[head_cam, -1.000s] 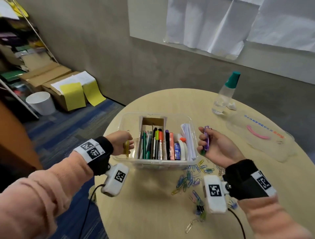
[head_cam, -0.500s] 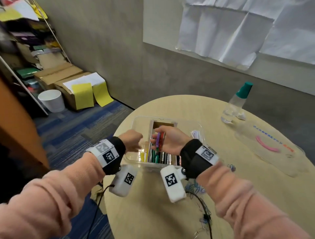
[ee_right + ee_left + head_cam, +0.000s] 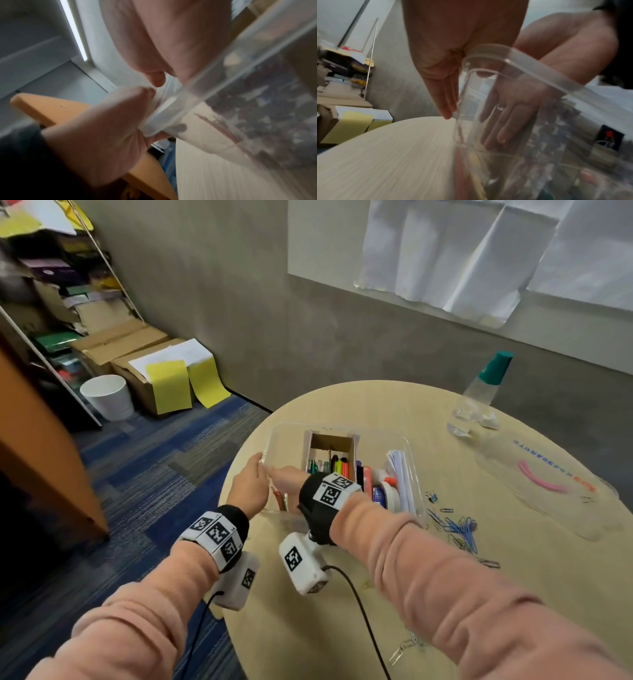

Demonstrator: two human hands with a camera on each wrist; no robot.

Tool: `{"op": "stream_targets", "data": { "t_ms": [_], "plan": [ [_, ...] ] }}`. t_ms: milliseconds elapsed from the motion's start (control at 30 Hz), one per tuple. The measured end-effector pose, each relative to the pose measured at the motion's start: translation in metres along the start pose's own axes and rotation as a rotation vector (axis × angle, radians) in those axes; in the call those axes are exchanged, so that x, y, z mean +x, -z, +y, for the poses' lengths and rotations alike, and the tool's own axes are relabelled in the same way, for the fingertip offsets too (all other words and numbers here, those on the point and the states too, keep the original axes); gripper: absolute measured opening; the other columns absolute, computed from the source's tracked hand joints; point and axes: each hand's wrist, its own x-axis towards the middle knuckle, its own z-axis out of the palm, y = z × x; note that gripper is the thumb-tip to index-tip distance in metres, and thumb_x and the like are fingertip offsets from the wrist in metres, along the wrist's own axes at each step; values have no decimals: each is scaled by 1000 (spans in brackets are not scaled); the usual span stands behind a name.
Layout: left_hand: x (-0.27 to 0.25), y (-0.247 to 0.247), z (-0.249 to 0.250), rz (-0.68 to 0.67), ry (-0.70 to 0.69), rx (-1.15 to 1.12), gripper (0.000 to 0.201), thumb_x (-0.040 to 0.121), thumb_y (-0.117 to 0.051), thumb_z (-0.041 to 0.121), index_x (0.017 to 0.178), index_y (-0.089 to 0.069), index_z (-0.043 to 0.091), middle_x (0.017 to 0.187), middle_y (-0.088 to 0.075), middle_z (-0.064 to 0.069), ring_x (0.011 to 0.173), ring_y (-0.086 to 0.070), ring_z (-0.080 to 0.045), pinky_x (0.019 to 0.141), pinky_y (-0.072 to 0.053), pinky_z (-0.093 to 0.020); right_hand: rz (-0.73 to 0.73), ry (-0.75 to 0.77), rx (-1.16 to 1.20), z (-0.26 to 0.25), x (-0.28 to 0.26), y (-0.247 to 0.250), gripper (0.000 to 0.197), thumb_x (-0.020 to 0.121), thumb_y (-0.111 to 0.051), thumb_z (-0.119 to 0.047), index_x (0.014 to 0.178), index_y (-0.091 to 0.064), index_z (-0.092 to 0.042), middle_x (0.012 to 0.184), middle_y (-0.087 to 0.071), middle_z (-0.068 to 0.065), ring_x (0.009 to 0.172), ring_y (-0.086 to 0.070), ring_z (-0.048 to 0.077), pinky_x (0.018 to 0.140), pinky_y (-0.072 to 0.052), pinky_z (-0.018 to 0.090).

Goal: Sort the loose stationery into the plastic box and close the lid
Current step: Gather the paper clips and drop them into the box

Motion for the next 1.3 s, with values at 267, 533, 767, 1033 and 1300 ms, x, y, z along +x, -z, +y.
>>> {"op": "stream_targets", "data": {
  "t_ms": [267, 533, 767, 1033, 1300],
  "plan": [
    [0, -5, -3, 123, -50, 50, 39, 100, -30, 22, 136, -42, 12, 130, -55, -14, 115, -54, -28, 99, -42, -39, -198, 165, 411, 21, -51, 63, 44, 101, -31, -31, 130, -43, 0, 133, -49, 22, 125, -48, 32, 104, -40, 39],
    [-44, -21, 42, 186, -658, 224, 37, 90, -52, 3, 126, -53, 6, 136, -48, -13, 132, -37, -28, 111, -29, -40, 500, 356, 549, 116, -115, 177, 22, 96, -42, -11, 89, -63, -10, 82, -64, 7, 69, -62, 18, 65, -48, 25],
    [-108, -87, 80, -578, -1252, 349, 20, 89, -53, 10, 101, -69, 9, 97, -67, -6, 86, -63, -16, 76, -48, -22, 613, 79, -176, 230, -127, 186, 8, 87, -60, -7, 92, -67, -9, 83, -61, 1, 73, -53, 12, 63, -43, 15],
    [-98, -165, 33, -808, -842, 610, 24, 90, -49, 8, 108, -64, 12, 108, -64, -5, 99, -58, -22, 82, -44, -26, 510, 68, -580, 253, -119, 142, 29, 70, -75, -41, 89, -64, -22, 82, -48, -4, 76, -48, 13, 68, -39, 28],
    [-92, -180, 20, -773, -707, 529, 23, 87, -57, 12, 109, -63, 10, 112, -55, -8, 97, -53, -20, 84, -43, -27, 655, 100, -458, 262, -107, 138, 17, 86, -61, -27, 84, -70, -13, 82, -70, 2, 75, -62, 15, 71, -48, 24]
  ]
}}
